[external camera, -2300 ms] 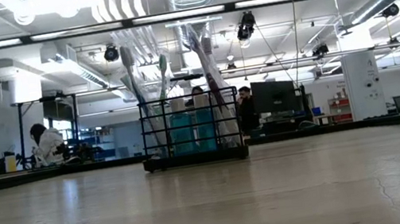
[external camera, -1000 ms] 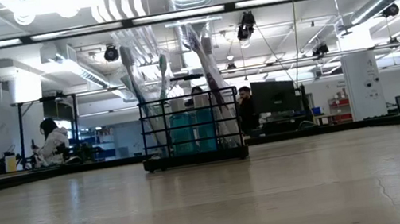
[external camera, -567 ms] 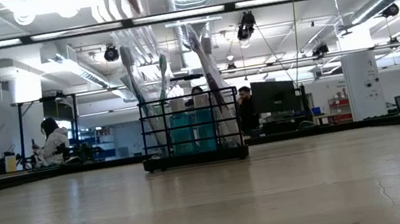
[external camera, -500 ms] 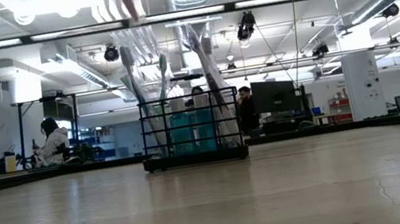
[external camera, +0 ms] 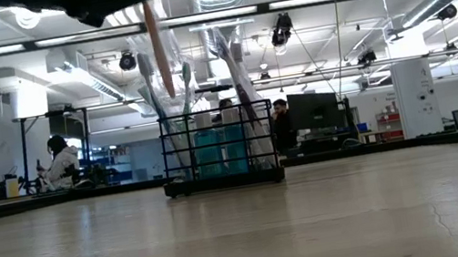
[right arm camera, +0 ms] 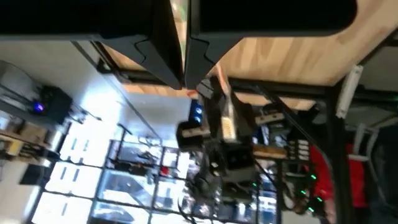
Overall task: Pick & Place toothbrushing station
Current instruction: Put the orange toothbrush into the wire organizer
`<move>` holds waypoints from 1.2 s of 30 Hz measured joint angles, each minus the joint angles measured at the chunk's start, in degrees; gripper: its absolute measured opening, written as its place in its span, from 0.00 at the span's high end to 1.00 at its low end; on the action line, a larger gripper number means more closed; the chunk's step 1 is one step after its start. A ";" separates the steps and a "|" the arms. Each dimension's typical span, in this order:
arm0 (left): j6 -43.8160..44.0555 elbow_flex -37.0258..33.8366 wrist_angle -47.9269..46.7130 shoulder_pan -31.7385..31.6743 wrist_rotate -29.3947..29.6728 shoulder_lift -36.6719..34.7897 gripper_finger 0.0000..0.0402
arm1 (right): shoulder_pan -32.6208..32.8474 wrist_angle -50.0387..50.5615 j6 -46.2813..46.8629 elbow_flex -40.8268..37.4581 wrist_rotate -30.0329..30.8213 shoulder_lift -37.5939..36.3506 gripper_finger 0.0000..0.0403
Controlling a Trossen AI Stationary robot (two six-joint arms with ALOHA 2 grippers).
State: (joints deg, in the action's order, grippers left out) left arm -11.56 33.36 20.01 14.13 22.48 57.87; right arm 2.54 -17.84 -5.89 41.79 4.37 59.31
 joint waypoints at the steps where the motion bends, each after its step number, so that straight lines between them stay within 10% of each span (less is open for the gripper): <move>1: -0.10 0.25 0.05 -0.02 1.07 0.95 0.96 | -0.11 -0.20 -0.01 -0.92 0.34 -0.32 0.97; 36: 13.06 2.67 3.89 -3.50 13.42 16.61 0.96 | -0.45 -2.22 1.01 -3.31 0.14 -0.76 0.98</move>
State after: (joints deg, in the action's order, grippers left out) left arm 1.50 36.03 23.90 10.63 35.90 74.48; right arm 2.09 -20.06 -4.89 38.48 4.51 58.55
